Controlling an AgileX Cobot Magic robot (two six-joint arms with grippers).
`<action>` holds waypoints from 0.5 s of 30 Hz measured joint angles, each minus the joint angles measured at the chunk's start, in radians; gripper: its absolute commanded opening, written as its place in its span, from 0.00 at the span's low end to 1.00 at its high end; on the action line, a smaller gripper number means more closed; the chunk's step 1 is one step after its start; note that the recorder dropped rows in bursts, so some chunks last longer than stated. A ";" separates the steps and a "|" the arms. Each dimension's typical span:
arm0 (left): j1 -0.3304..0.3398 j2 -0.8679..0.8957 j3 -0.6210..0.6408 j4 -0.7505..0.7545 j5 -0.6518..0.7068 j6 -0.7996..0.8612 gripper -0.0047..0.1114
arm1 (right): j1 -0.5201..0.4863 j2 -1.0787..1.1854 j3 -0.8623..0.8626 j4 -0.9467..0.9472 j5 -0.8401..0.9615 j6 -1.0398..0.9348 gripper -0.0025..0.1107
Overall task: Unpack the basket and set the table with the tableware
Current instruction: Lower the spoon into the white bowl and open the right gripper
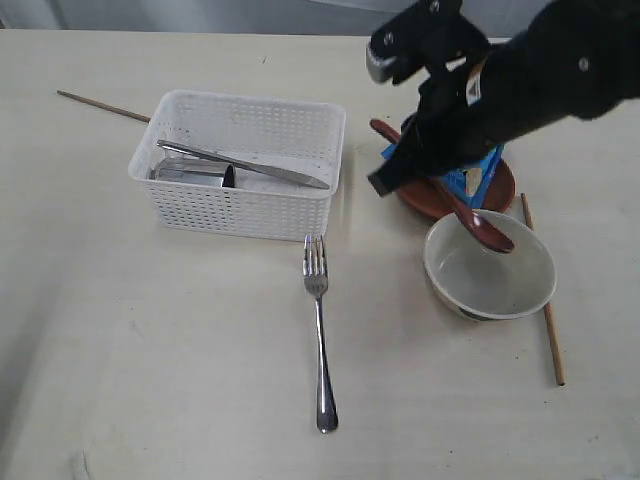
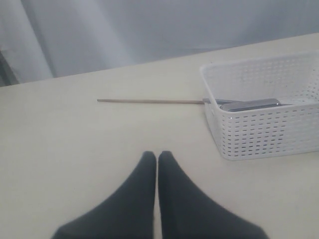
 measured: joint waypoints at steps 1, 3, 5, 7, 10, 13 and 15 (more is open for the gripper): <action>0.000 0.000 0.000 0.000 0.000 0.000 0.05 | 0.000 0.000 0.029 -0.013 -0.020 -0.019 0.02; 0.000 0.000 0.000 0.000 0.000 0.000 0.05 | -0.002 0.014 0.081 -0.055 -0.044 -0.046 0.02; 0.000 0.000 0.000 0.000 0.000 0.000 0.05 | -0.007 0.026 0.096 -0.070 -0.051 -0.053 0.02; 0.000 0.000 0.000 0.000 0.000 0.000 0.05 | -0.011 0.038 0.098 -0.084 -0.086 -0.055 0.02; 0.000 0.000 0.000 0.000 0.000 0.000 0.05 | -0.011 0.065 0.098 -0.090 -0.114 -0.055 0.02; 0.000 0.000 0.000 0.000 0.000 0.000 0.05 | -0.011 0.094 0.098 -0.090 -0.089 -0.055 0.02; 0.000 0.000 0.000 0.000 0.000 0.000 0.05 | -0.011 0.093 0.094 -0.090 -0.074 -0.055 0.02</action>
